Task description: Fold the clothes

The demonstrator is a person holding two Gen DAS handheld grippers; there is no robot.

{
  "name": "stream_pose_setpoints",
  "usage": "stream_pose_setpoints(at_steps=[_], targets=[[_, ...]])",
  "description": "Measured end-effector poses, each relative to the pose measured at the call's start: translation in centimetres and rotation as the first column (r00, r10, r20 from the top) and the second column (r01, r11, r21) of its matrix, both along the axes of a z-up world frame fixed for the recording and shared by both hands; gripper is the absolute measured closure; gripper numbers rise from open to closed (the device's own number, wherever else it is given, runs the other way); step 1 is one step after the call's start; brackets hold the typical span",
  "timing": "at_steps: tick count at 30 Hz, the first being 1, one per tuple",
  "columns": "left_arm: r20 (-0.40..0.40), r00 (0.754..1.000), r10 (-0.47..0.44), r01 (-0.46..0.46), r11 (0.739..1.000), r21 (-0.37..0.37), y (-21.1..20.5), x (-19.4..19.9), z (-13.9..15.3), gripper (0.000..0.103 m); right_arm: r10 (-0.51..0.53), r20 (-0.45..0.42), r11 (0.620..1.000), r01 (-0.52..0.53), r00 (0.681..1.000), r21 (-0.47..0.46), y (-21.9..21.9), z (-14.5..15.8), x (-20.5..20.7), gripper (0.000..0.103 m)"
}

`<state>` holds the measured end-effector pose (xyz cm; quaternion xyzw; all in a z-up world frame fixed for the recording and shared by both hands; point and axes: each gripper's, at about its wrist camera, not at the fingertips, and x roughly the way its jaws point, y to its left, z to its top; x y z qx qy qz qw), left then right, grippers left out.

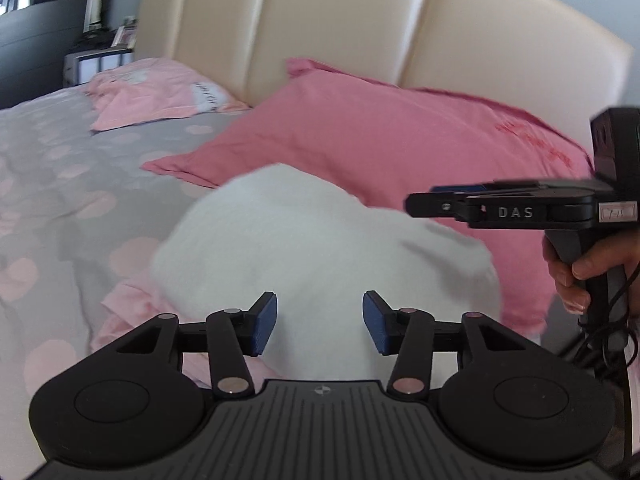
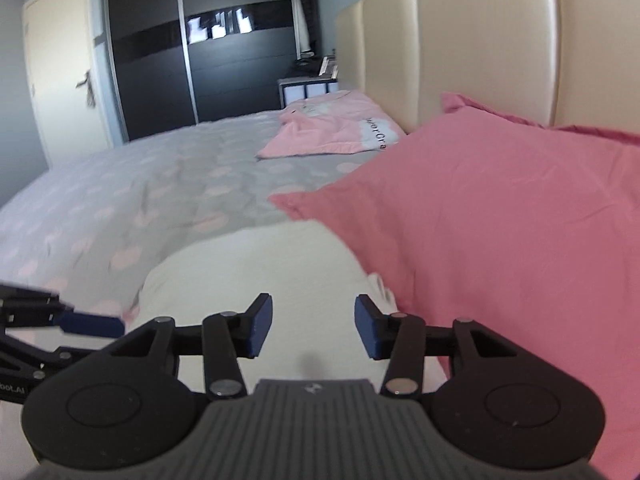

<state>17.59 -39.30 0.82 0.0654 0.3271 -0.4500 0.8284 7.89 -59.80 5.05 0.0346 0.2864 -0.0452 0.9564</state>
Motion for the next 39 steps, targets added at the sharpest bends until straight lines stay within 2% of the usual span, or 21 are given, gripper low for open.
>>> stream_pose_setpoints(at_steps=[3, 7, 10, 12, 19, 22, 28, 31, 35, 39], targets=[[0.037, 0.998, -0.048, 0.046, 0.998, 0.051, -1.2, -1.8, -1.0, 0.058, 0.004, -0.057, 0.998, -0.008, 0.998, -0.065, 1.0, -1.3, -1.4, 0.046], [0.013, 0.999, -0.037, 0.035, 0.99, 0.14, -2.7, -1.7, -2.6, 0.057, -0.039, -0.145, 0.997, 0.029, 0.989, -0.072, 0.8, -4.2, -1.6, 0.046], [-0.004, 0.999, -0.034, 0.034, 0.987, 0.16, -3.0, -1.6, -3.0, 0.056, -0.061, -0.161, 0.996, 0.05, 0.985, -0.07, 0.8, -5.3, -1.5, 0.046], [-0.003, 1.0, -0.026, 0.026, 0.987, 0.162, -2.7, -1.8, -2.7, 0.056, -0.071, -0.163, 0.996, 0.061, 0.984, -0.068, 0.9, -5.0, -1.6, 0.046], [0.048, 0.999, -0.003, -0.003, 0.992, 0.124, 0.9, -3.5, -0.1, 0.055, -0.047, -0.135, 0.998, 0.041, 0.99, -0.045, 2.4, -1.7, -3.3, 0.031], [0.077, 0.997, 0.003, -0.011, 0.996, 0.094, 2.7, -4.4, 1.6, 0.054, 0.005, -0.124, 1.0, -0.008, 0.992, -0.024, 4.1, 0.4, -4.0, 0.03], [0.108, 0.994, 0.022, -0.027, 0.998, 0.053, 6.9, -6.8, 5.4, 0.053, 0.054, -0.117, 0.997, -0.06, 0.992, -0.053, 8.7, 4.7, -4.9, 0.03], [0.131, 0.989, 0.063, -0.067, 0.997, 0.026, 9.3, -7.8, 7.1, 0.049, 0.079, -0.112, 0.995, -0.086, 0.991, -0.06, 11.3, 6.5, -5.6, 0.03], [0.177, 0.978, 0.11, -0.112, 0.994, -0.004, 12.7, -9.5, 9.2, 0.047, 0.118, -0.082, 0.988, -0.125, 0.99, -0.086, 15.0, 8.4, -7.0, 0.017], [0.22, 0.96, 0.174, -0.173, 0.985, -0.024, 16.1, -11.3, 10.8, 0.04, 0.165, -0.039, 0.982, -0.168, 0.986, -0.089, 18.9, 9.4, -8.8, 0.015]])
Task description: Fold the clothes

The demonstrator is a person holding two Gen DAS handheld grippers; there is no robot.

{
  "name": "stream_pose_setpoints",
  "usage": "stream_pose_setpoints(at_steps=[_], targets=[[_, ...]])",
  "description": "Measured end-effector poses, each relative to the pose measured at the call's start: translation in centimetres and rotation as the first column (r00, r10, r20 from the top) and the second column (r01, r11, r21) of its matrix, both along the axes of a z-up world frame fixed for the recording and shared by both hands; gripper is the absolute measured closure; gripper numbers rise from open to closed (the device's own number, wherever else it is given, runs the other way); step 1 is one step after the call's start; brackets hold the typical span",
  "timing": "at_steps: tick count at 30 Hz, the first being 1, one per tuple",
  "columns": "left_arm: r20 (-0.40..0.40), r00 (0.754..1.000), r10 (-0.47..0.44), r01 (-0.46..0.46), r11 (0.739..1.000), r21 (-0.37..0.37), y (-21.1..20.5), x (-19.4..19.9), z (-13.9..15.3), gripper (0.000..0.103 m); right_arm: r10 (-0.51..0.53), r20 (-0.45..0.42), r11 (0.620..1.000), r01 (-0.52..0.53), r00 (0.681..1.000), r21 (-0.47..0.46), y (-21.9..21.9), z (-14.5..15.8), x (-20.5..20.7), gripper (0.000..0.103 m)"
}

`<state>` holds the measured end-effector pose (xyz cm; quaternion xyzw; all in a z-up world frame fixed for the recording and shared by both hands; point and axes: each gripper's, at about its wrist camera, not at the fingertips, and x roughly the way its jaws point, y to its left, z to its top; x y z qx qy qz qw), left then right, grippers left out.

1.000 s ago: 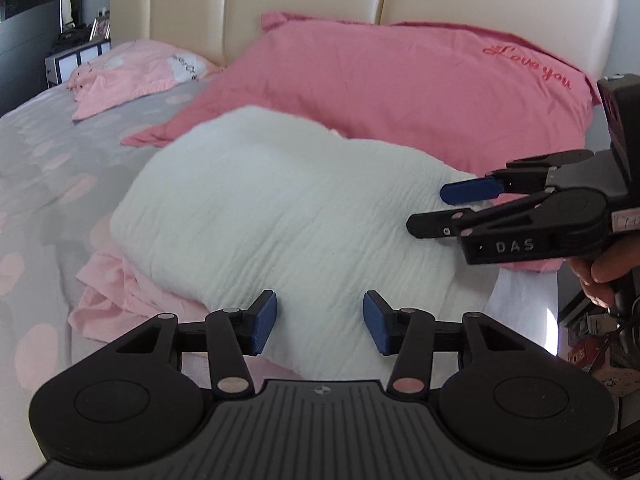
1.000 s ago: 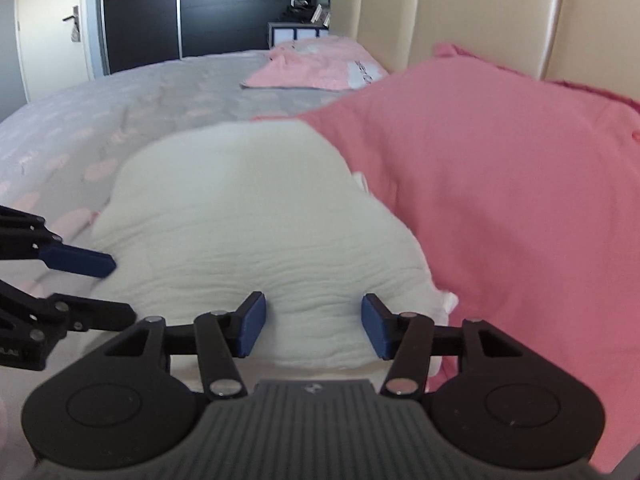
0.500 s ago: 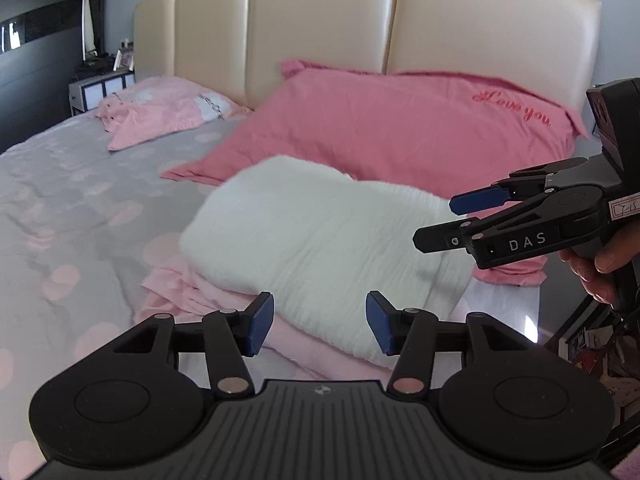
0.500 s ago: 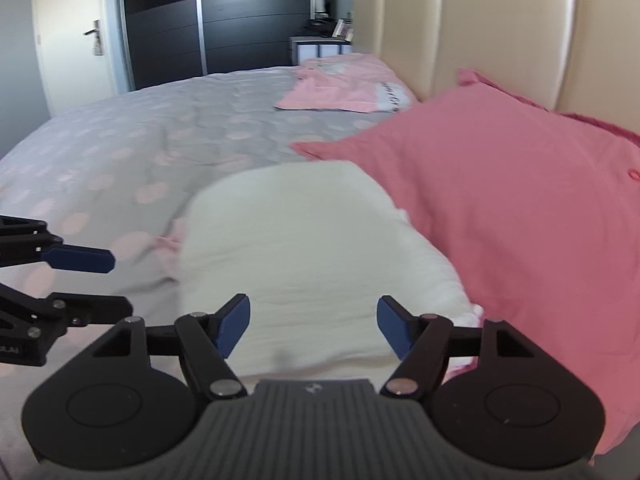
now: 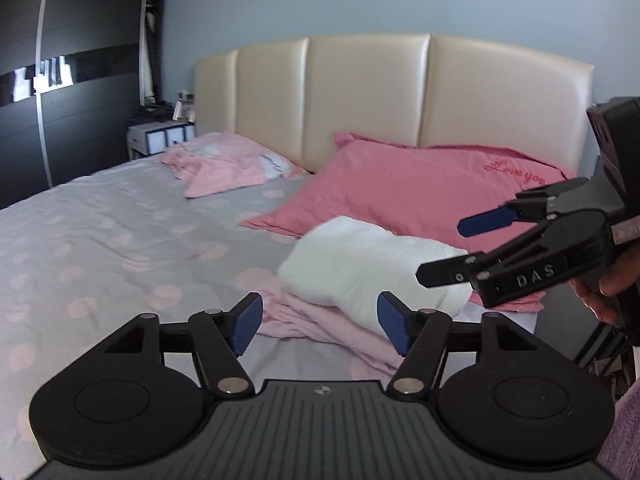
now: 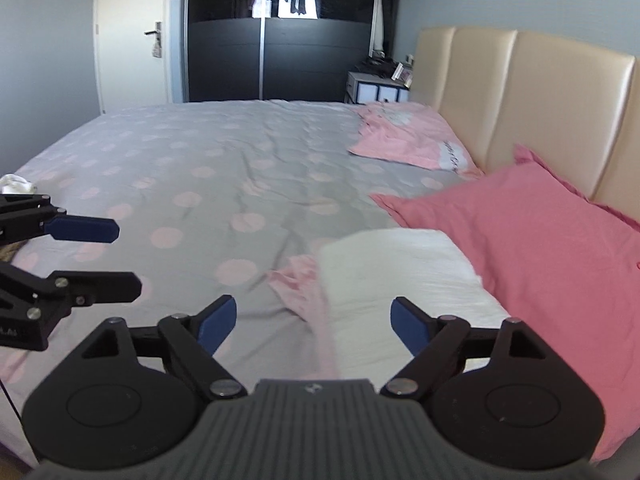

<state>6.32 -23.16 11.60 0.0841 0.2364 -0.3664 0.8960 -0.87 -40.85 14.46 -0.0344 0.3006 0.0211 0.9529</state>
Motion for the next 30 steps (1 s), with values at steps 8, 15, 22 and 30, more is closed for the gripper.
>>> stream_pose_setpoints(at_steps=[8, 15, 22, 30], targets=[[0.065, 0.99, 0.124, -0.125, 0.992, 0.011, 7.0, -3.2, 0.8, 0.037, 0.069, 0.033, 0.996, -0.07, 0.997, 0.05, 7.9, -1.4, -2.7, 0.008], [0.06, 0.951, 0.303, -0.302, 0.953, -0.032, 13.3, -5.5, 0.1, 0.036, 0.055, 0.075, 0.998, -0.058, 0.996, 0.033, 15.5, -3.7, -4.3, 0.007], [0.047, 0.853, 0.52, -0.519, 0.854, -0.039, 18.6, -7.6, -2.2, 0.035, -0.002, 0.1, 1.0, -0.001, 0.995, 0.027, 21.1, -6.2, -5.2, 0.007], [0.055, 0.783, 0.62, -0.619, 0.785, -0.03, 21.0, -8.6, -4.9, 0.027, -0.008, 0.116, 1.0, 0.006, 0.993, 0.013, 25.2, -9.5, -5.8, 0.007]])
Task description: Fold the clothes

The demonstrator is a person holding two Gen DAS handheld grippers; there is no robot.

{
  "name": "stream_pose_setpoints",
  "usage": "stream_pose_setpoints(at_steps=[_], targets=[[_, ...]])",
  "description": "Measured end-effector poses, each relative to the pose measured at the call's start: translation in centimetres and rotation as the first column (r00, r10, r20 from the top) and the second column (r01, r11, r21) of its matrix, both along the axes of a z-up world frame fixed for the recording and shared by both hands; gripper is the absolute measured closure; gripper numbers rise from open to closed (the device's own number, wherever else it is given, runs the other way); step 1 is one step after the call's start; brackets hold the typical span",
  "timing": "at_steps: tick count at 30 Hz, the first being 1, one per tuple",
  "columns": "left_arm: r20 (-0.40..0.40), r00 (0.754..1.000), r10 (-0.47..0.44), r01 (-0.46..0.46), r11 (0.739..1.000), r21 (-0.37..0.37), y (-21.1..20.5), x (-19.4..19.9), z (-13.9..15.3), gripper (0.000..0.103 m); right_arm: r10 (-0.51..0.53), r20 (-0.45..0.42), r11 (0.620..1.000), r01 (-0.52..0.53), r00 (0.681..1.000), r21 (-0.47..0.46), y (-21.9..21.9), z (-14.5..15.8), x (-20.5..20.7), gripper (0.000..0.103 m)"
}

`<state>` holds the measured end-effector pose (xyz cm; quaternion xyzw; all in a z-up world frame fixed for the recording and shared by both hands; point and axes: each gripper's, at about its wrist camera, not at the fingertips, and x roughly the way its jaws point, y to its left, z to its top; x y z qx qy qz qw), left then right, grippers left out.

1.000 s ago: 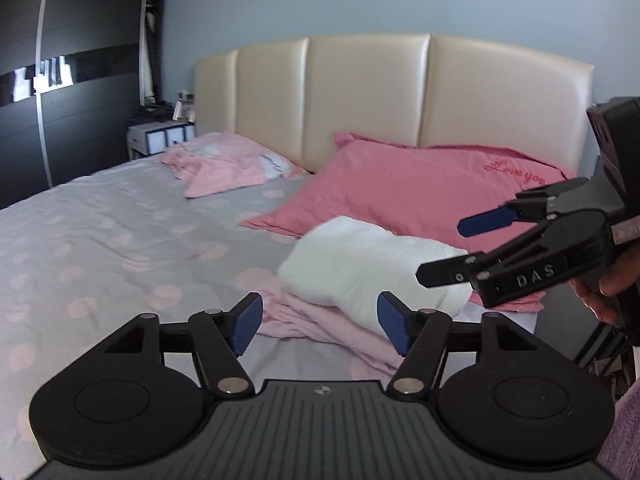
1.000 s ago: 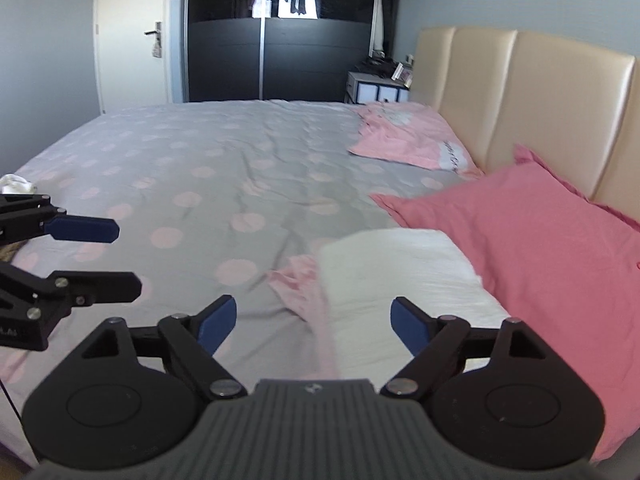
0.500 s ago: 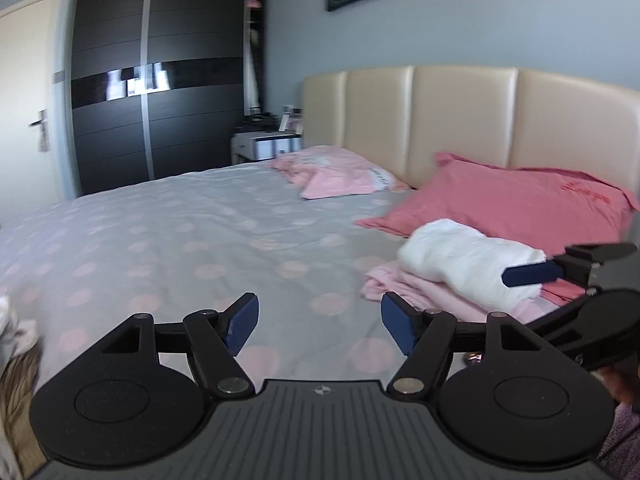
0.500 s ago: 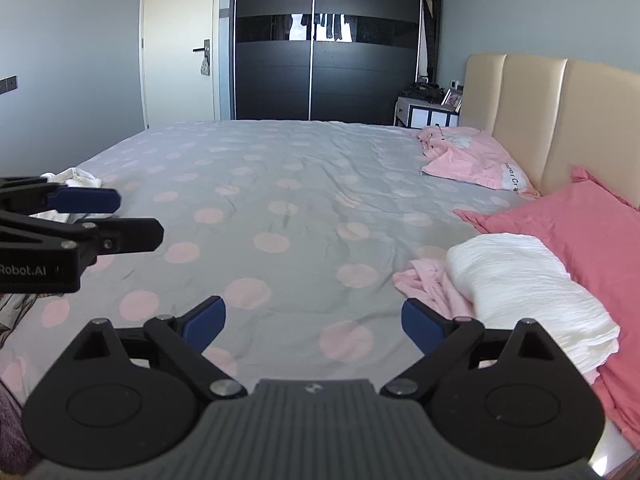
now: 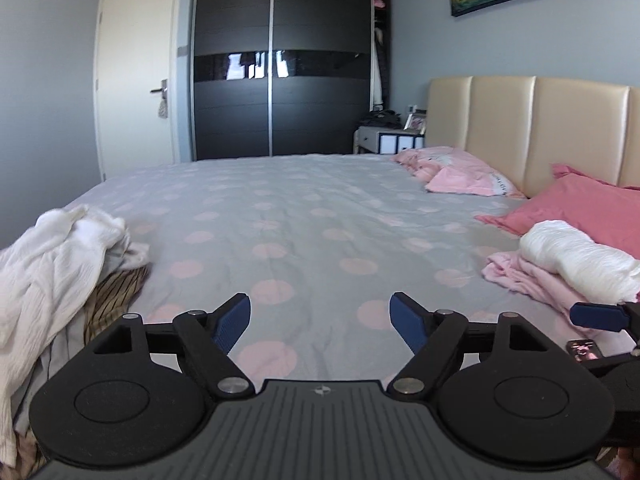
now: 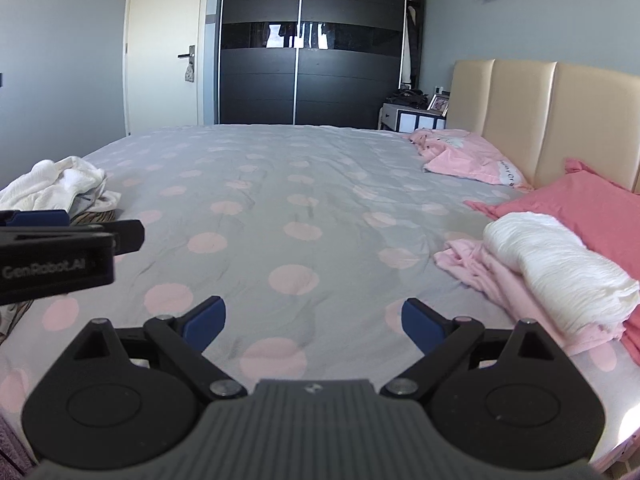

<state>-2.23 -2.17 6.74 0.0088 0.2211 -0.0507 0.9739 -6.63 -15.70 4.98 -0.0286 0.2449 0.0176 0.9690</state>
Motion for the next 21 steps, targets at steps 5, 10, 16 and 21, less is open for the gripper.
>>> stream_pose_setpoints(at_steps=[5, 10, 16, 21], targets=[[-0.008, 0.999, 0.038, -0.038, 0.999, 0.008, 1.0, 0.3, -1.9, 0.025, -0.007, 0.022, 1.0, 0.008, 1.0, -0.012, 0.8, -1.1, 1.1, 0.007], [-0.032, 0.996, 0.08, -0.079, 0.996, 0.03, 1.8, 1.2, -3.0, 0.025, 0.011, -0.004, 1.0, -0.011, 1.0, 0.016, 1.3, -2.6, 2.7, 0.007], [-0.028, 0.988, 0.149, -0.147, 0.988, 0.044, 2.9, 1.7, -3.8, 0.024, -0.014, -0.056, 1.0, 0.015, 0.998, 0.018, 1.8, -4.5, 4.4, 0.007], [-0.029, 0.976, 0.217, -0.213, 0.972, 0.097, 3.2, 2.3, -4.7, 0.024, -0.041, -0.053, 0.998, 0.043, 0.998, 0.035, 1.9, -5.0, 5.2, 0.007]])
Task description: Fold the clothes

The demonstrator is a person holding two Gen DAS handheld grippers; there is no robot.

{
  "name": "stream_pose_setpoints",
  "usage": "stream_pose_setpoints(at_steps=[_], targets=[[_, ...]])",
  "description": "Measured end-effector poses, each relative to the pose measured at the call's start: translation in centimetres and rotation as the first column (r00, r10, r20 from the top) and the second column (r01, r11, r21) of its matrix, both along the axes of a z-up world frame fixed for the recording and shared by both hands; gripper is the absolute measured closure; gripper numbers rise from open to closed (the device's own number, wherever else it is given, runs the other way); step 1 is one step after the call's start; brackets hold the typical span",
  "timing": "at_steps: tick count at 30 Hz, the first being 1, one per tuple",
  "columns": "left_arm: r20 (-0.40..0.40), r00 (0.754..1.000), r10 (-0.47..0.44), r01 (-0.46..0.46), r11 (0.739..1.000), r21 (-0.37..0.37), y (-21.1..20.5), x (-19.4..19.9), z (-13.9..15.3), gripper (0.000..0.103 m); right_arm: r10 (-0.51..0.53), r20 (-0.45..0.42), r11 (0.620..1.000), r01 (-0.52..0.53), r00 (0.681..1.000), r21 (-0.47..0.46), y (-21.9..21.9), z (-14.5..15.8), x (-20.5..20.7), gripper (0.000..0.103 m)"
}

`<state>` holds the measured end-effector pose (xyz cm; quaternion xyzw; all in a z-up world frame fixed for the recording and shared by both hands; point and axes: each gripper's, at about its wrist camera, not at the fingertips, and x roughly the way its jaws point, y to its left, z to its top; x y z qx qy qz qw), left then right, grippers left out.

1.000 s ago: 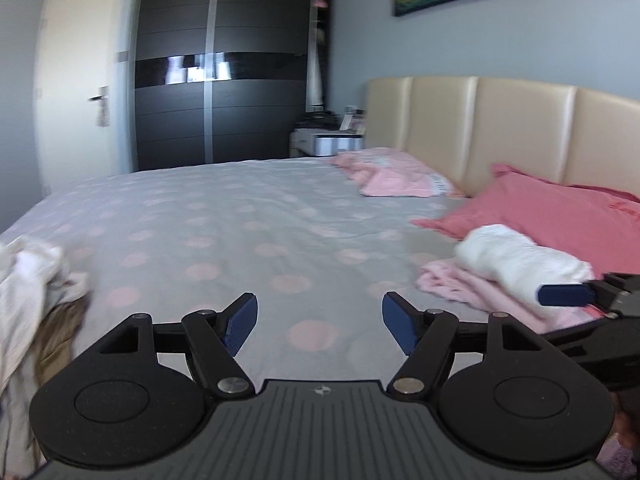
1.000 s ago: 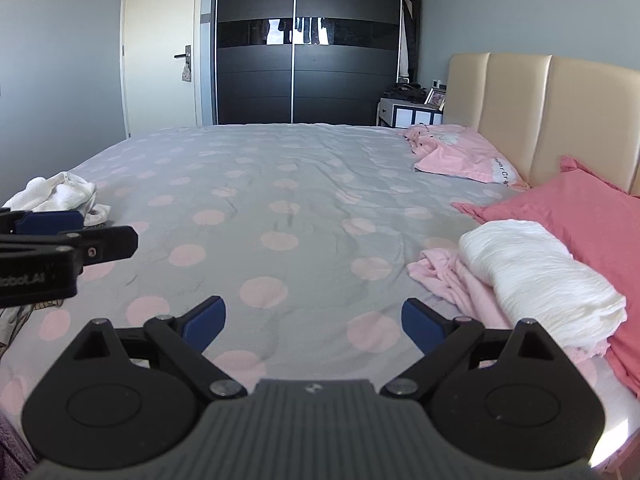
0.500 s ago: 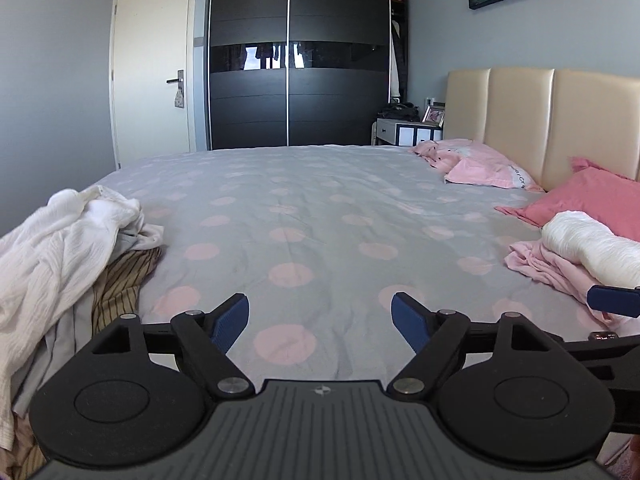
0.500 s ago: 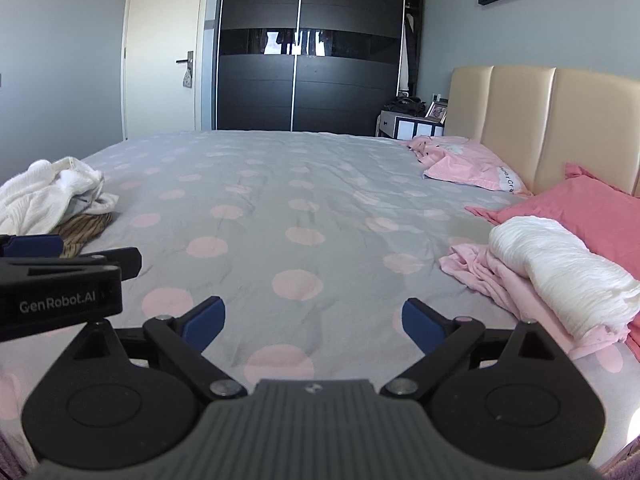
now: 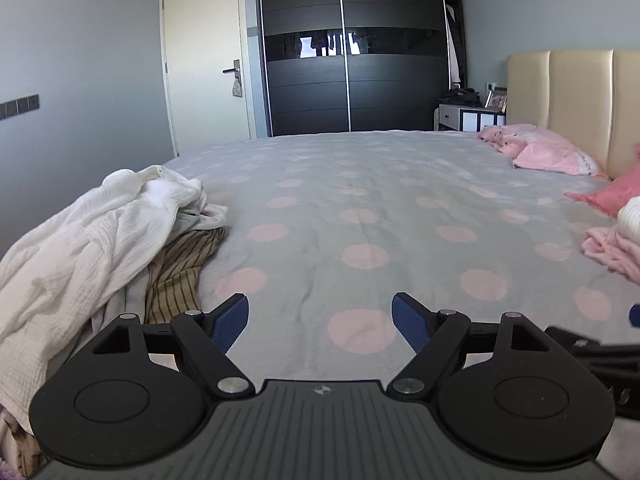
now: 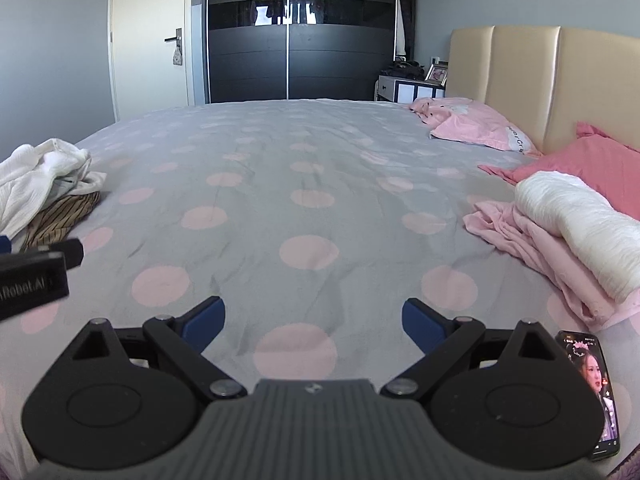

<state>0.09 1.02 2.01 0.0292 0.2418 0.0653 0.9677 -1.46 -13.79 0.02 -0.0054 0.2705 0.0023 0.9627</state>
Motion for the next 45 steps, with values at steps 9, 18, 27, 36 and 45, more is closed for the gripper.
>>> stream_pose_setpoints(at_steps=[9, 18, 27, 36, 45], targets=[[-0.058, 0.998, -0.013, 0.01, 0.999, -0.048, 0.2, 1.4, -0.9, 0.024, -0.001, 0.033, 1.0, 0.001, 0.999, 0.001, 0.4, -0.2, 0.5, 0.007], [-0.069, 0.997, -0.028, 0.025, 0.998, -0.054, 0.1, 1.4, -1.1, 0.024, 0.024, 0.047, 1.0, -0.024, 0.999, 0.002, 0.9, -0.1, 0.5, 0.007], [-0.069, 0.997, -0.025, 0.021, 0.998, -0.062, 0.0, 1.1, -0.8, 0.024, 0.024, 0.061, 1.0, -0.024, 0.998, 0.005, 0.8, 0.1, 0.2, 0.007], [-0.057, 0.998, -0.035, 0.032, 0.998, -0.055, -0.2, 0.9, -0.6, 0.024, 0.017, 0.075, 1.0, -0.017, 0.997, 0.001, 0.8, 0.4, -0.1, 0.007], [-0.034, 0.999, -0.029, 0.028, 0.998, -0.048, -0.5, 0.5, -0.3, 0.024, 0.018, 0.096, 1.0, -0.018, 0.995, 0.003, 0.6, 0.7, -0.4, 0.007]])
